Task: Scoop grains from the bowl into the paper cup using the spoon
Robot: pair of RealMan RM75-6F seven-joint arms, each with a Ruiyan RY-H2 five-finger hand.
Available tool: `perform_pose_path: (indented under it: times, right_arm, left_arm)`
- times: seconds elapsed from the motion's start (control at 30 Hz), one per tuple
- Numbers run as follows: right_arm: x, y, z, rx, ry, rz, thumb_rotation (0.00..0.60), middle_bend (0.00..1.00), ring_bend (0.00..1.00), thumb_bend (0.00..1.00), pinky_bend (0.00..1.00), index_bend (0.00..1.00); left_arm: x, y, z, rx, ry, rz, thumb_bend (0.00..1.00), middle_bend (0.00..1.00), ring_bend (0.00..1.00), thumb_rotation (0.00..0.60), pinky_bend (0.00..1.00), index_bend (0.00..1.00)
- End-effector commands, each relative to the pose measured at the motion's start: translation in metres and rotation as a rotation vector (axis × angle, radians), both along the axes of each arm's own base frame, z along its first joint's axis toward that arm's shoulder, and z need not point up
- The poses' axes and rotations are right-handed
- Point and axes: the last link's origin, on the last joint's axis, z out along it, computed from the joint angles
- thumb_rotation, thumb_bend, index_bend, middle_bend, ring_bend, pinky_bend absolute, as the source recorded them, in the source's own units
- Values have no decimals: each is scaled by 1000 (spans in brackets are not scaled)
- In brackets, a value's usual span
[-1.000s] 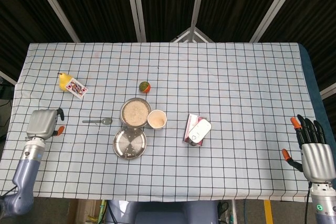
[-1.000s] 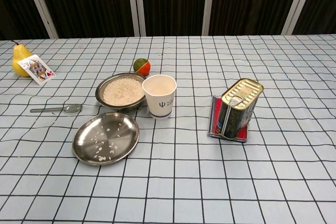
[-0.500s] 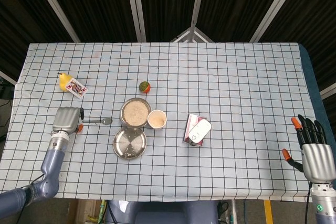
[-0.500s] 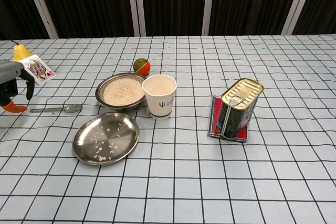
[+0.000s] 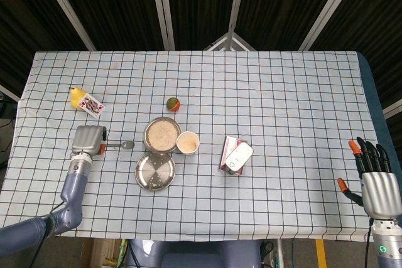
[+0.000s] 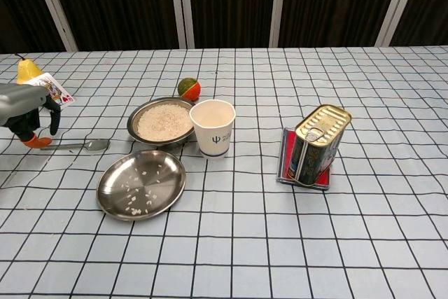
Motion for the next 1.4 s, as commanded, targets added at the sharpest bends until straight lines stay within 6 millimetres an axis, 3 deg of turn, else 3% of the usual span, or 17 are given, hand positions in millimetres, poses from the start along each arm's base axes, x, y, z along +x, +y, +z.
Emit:
perform_pose_path:
  times: [0.03, 0.43, 1.4]
  right_arm:
    - [0, 0, 0, 0, 0, 0, 600, 0, 0, 331, 0, 0]
    - [0, 0, 0, 0, -1, -1, 600, 0, 0, 332, 0, 0]
    - [0, 0, 0, -1, -1, -2, 600, 0, 0, 332, 0, 0]
  left_arm:
    - [1, 0, -4, -9, -1, 7, 410, 1000, 1000, 600, 1000, 513]
    - [2, 1, -15, -20, 5, 10, 408, 1000, 1000, 600, 1000, 510]
    - [-9, -1, -17, -13, 16, 43, 421, 1000, 1000, 600, 1000, 519]
